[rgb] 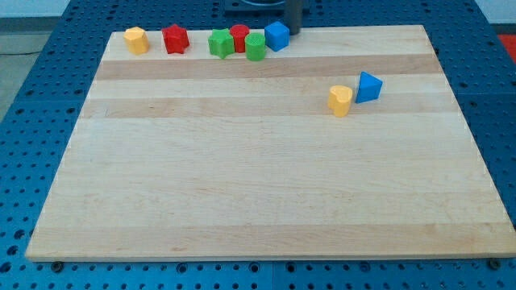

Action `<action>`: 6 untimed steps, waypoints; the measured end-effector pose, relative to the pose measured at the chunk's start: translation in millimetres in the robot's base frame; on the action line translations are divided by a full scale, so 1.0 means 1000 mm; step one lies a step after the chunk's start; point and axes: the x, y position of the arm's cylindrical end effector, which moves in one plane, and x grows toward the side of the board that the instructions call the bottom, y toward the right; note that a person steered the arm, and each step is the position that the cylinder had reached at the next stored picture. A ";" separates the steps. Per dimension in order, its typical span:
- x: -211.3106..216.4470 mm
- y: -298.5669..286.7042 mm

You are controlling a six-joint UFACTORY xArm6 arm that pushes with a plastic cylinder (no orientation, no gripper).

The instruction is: Separate green star from the red circle

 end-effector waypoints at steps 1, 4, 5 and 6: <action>0.002 -0.027; 0.001 -0.098; 0.004 -0.123; 0.037 -0.124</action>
